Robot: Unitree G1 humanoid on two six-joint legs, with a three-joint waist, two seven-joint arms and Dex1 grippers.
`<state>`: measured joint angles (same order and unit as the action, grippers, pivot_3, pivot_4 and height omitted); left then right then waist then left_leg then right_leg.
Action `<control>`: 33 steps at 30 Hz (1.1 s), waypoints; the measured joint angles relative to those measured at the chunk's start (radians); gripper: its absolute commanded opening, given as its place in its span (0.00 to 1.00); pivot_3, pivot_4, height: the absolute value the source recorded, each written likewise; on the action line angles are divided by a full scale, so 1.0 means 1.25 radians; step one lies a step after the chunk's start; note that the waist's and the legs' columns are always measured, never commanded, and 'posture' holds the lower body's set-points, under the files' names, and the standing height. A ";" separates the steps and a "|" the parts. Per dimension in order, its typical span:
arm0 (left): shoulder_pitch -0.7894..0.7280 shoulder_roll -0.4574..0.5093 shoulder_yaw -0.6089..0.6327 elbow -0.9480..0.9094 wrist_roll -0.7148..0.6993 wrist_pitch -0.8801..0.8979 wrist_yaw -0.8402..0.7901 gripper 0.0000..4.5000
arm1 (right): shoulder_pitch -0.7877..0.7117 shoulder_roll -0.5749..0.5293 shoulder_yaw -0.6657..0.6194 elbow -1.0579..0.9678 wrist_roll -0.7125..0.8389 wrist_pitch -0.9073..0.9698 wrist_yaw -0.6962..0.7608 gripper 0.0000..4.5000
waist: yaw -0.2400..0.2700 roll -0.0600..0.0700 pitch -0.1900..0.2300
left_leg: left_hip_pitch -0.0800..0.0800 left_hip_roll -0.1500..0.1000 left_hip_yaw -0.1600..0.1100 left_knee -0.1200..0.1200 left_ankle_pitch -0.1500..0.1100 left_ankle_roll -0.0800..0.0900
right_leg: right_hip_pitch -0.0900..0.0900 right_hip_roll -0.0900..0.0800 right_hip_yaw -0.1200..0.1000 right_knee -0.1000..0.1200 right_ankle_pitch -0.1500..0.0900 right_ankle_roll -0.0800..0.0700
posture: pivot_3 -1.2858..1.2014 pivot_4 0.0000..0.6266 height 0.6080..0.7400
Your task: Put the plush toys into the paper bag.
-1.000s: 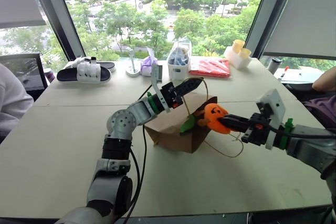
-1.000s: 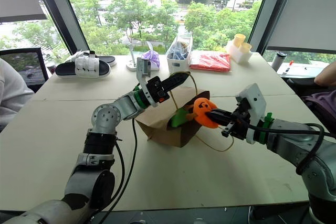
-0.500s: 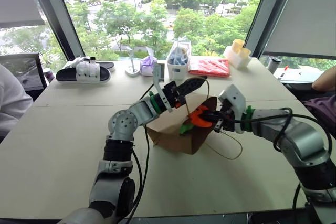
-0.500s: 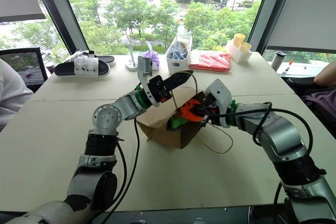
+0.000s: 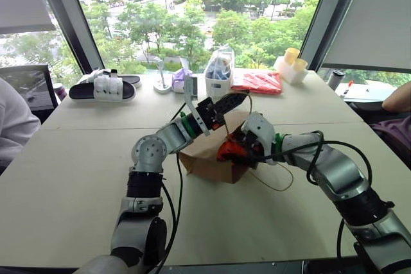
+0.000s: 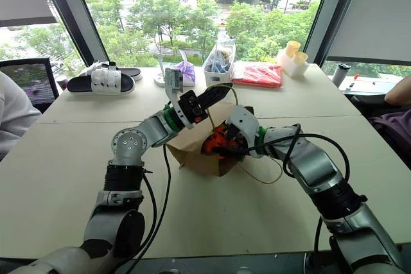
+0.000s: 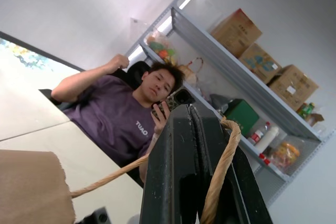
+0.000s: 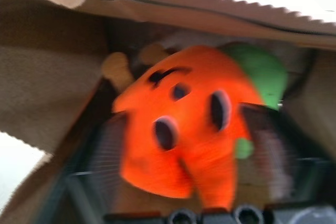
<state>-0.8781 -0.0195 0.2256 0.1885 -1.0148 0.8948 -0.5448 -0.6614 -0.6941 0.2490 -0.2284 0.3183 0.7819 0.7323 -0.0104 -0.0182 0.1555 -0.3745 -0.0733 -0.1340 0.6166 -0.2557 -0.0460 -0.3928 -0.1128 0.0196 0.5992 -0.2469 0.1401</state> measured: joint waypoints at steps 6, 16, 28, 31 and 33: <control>-0.014 0.009 0.012 0.025 0.000 -0.013 -0.001 0.00 | 0.108 0.008 -0.262 -0.147 0.169 0.102 -0.013 0.99 | 0.007 0.000 0.000 | -0.001 0.000 -0.001 0.000 -0.002 0.003 | 0.001 0.000 -0.001 -0.001 0.000 0.000 | 0.52 0.24 1.00; -0.018 0.014 0.023 0.036 0.000 -0.024 -0.009 0.00 | 0.428 0.084 -0.677 -0.221 0.352 0.243 -0.165 0.99 | 0.018 0.000 0.000 | 0.000 0.000 0.000 0.000 -0.002 0.004 | 0.001 0.000 0.000 0.000 0.000 0.000 | 0.52 0.24 1.00; -0.025 0.014 0.020 0.062 0.001 -0.025 -0.025 0.00 | 0.625 0.273 -0.734 -0.222 0.477 0.232 -0.268 0.99 | 0.014 0.002 -0.001 | 0.002 0.000 0.001 0.000 -0.002 0.004 | 0.001 0.001 0.002 0.000 0.000 0.000 | 0.52 0.24 1.00; -0.026 0.014 0.019 0.067 0.001 -0.025 -0.030 0.00 | 0.624 0.312 -0.709 -0.212 0.511 0.225 -0.292 0.99 | 0.016 0.002 -0.001 | 0.002 0.000 0.001 0.000 -0.002 0.004 | 0.001 0.001 0.002 0.000 0.000 0.000 | 0.52 0.24 1.00; -0.026 0.014 0.019 0.067 0.001 -0.026 -0.031 0.00 | 0.619 0.324 -0.691 -0.197 0.519 0.222 -0.308 0.99 | 0.016 0.002 -0.001 | 0.001 0.000 0.001 0.000 -0.002 0.004 | 0.001 0.001 0.002 0.000 0.000 0.000 | 0.52 0.24 1.00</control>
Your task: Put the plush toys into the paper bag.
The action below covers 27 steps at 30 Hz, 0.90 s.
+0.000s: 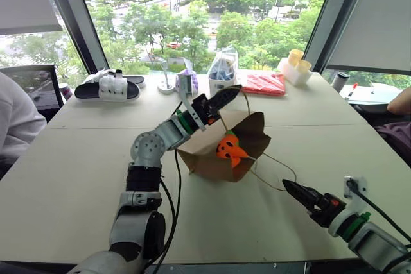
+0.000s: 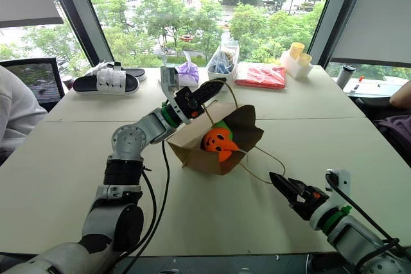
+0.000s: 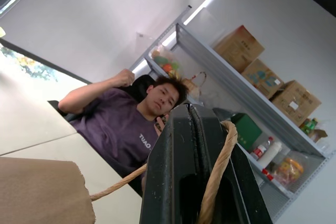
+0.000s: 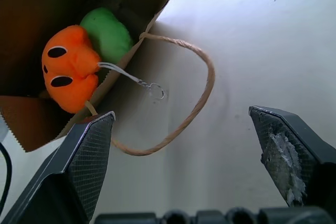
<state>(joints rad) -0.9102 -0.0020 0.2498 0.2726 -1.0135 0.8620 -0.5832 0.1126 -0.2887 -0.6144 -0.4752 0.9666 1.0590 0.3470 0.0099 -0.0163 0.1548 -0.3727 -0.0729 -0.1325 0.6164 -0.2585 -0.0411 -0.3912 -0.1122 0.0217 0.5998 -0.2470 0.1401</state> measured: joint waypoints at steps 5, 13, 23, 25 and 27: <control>0.000 0.000 -0.001 0.000 0.001 -0.002 -0.001 0.00 | -0.042 0.036 0.048 0.060 0.008 -0.031 -0.038 0.69 | -0.001 0.000 0.000 | 0.000 0.000 0.000 0.000 0.000 0.000 | 0.000 0.000 0.000 0.000 0.000 0.000 | 0.52 0.24 1.00; 0.005 0.028 -0.020 -0.007 0.026 -0.012 -0.020 0.00 | -0.068 0.031 0.036 0.073 0.111 -0.077 -0.064 0.01 | 0.000 0.000 0.000 | 0.000 0.000 0.000 0.000 0.000 0.000 | 0.000 0.000 0.000 0.000 0.000 0.000 | 0.52 0.24 1.00; -0.100 0.037 0.094 -0.008 -0.101 0.016 0.078 0.00 | -0.205 -0.142 -0.019 -0.019 0.510 -0.175 -0.112 0.01 | -0.003 -0.001 0.000 | 0.000 0.000 -0.002 0.000 0.000 0.000 | 0.002 0.000 -0.002 0.000 0.000 0.000 | 0.52 0.24 1.00; -0.110 0.045 0.121 -0.003 -0.133 0.022 0.103 0.00 | -0.243 -0.171 -0.001 -0.005 0.537 -0.193 -0.151 0.01 | -0.004 0.000 0.000 | 0.001 0.000 -0.001 0.000 0.000 0.000 | 0.002 0.000 -0.002 0.000 0.000 0.000 | 0.52 0.24 1.00; -0.107 0.051 0.136 0.030 -0.140 0.022 0.124 0.00 | -0.270 -0.198 0.028 0.011 0.547 -0.203 -0.184 0.01 | -0.003 0.000 0.000 | 0.000 0.000 -0.001 0.000 0.000 0.000 | 0.001 0.000 -0.002 0.000 0.000 0.000 | 0.52 0.24 1.00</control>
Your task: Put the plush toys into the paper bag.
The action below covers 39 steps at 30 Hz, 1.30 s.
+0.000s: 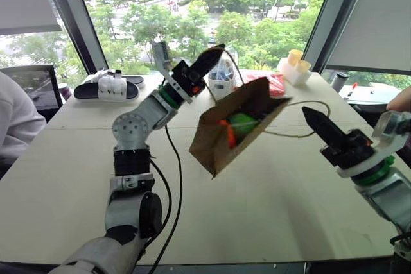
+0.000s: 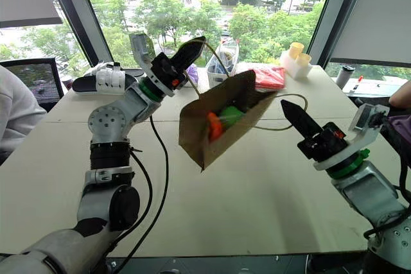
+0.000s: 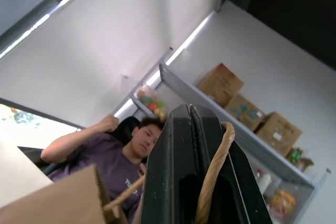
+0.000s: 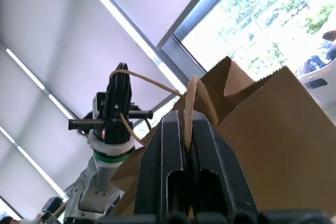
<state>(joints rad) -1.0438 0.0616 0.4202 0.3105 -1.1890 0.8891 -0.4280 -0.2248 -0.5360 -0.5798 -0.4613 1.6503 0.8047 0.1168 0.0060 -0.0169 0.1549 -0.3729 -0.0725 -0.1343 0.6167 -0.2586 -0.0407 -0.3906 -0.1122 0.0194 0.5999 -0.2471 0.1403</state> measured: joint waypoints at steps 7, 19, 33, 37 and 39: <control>0.058 0.019 -0.089 0.049 0.129 -0.017 -0.025 0.00 | -0.042 -0.023 0.094 0.012 0.013 -0.017 -0.067 0.01 | 0.005 -0.001 0.000 | -0.001 -0.001 0.000 0.001 0.000 0.000 | -0.001 0.000 0.000 0.000 0.000 0.000 | 0.52 0.24 1.00; 0.100 0.012 -0.078 0.093 0.181 -0.041 -0.046 0.77 | -0.013 -0.027 0.160 -0.011 0.021 -0.057 -0.079 0.88 | 0.003 -0.001 0.000 | -0.001 0.000 0.000 0.000 0.000 0.000 | -0.001 0.000 0.000 0.000 0.000 0.000 | 0.52 0.24 1.00; 0.355 0.338 -0.226 -0.131 0.287 -0.008 -0.341 0.99 | 0.220 -0.099 0.243 -0.103 -0.170 -0.013 0.110 0.88 | -0.022 0.001 0.000 | 0.002 0.001 0.002 -0.002 0.000 0.000 | -0.002 0.001 0.004 0.002 0.000 -0.001 | 0.52 0.24 1.00; 0.392 0.327 -0.239 -0.162 0.297 -0.012 -0.356 0.99 | 0.151 -0.076 0.317 -0.073 -0.238 -0.013 0.125 0.46 | 0.006 -0.001 0.000 | -0.001 0.001 -0.001 0.001 0.000 0.000 | 0.000 0.000 0.001 -0.001 0.000 -0.004 | 0.52 0.24 1.00; 0.390 0.311 -0.219 -0.165 0.295 -0.014 -0.339 0.99 | 0.118 -0.055 0.349 -0.059 -0.262 -0.011 0.131 0.22 | 0.008 -0.001 0.000 | -0.001 0.000 -0.002 0.001 0.000 0.000 | 0.001 -0.001 0.001 -0.002 0.000 -0.002 | 0.52 0.24 1.00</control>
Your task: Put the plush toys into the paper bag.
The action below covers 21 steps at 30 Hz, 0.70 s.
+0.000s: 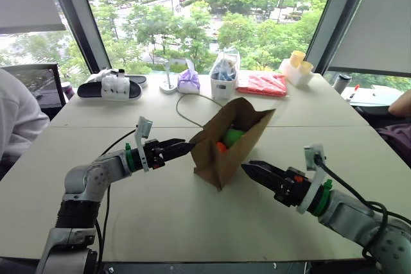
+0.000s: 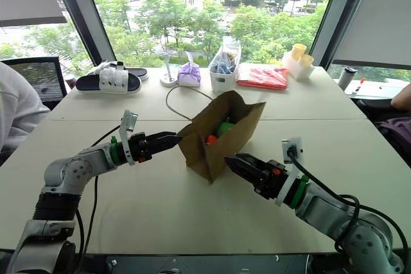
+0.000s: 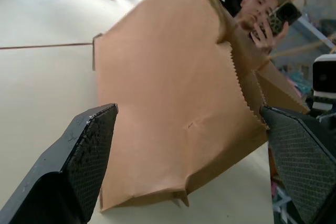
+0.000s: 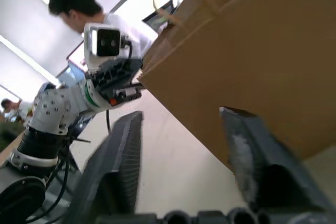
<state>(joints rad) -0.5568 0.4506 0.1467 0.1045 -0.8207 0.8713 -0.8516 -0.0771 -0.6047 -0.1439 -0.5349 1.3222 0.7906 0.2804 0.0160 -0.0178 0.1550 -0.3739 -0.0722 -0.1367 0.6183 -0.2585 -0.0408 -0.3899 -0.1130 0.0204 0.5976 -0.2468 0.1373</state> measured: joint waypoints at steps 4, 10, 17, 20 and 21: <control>0.002 -0.022 0.014 -0.010 -0.009 0.000 0.020 0.99 | -0.048 0.016 0.023 0.042 -0.044 0.002 0.001 0.01 | -0.004 0.000 0.000 | 0.000 0.000 0.000 -0.001 0.000 0.001 | -0.002 0.000 0.000 0.001 0.001 0.001 | 0.52 0.24 1.00; 0.018 -0.033 0.039 -0.084 -0.038 0.013 0.051 0.99 | -0.082 0.030 0.034 0.088 -0.106 0.010 0.003 0.01 | -0.008 0.000 0.000 | 0.000 0.001 0.000 -0.003 0.000 0.000 | -0.004 0.000 0.000 0.002 0.000 0.001 | 0.52 0.24 1.00; 0.026 -0.020 0.079 -0.155 -0.089 0.030 0.082 0.99 | -0.110 0.057 0.050 0.088 -0.122 0.037 0.009 0.01 | -0.008 0.000 0.000 | 0.000 0.000 0.000 -0.003 0.000 0.000 | -0.003 0.000 0.000 0.001 0.000 0.001 | 0.52 0.24 1.00; 0.074 0.018 0.036 -0.217 -0.075 0.029 0.053 0.99 | -0.124 0.065 0.053 0.101 -0.134 0.044 0.011 0.01 | -0.009 0.000 0.000 | 0.000 0.000 0.001 -0.003 0.000 0.000 | -0.003 0.000 0.001 0.001 0.000 0.001 | 0.52 0.24 1.00; 0.091 0.021 0.017 -0.228 -0.061 0.023 0.049 0.99 | -0.129 0.068 0.052 0.106 -0.138 0.045 0.011 0.01 | -0.009 0.000 0.000 | 0.000 0.000 0.001 -0.003 0.000 0.000 | -0.003 0.000 0.001 0.001 0.000 0.001 | 0.52 0.24 1.00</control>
<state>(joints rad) -0.4431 0.4767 0.1682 -0.1809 -0.8967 0.9006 -0.7899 -0.2379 -0.5200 -0.0788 -0.4023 1.1495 0.8469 0.2938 0.0049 -0.0175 0.1546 -0.3736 -0.0718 -0.1356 0.6146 -0.2588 -0.0405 -0.3938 -0.1126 0.0214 0.5994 -0.2463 0.1382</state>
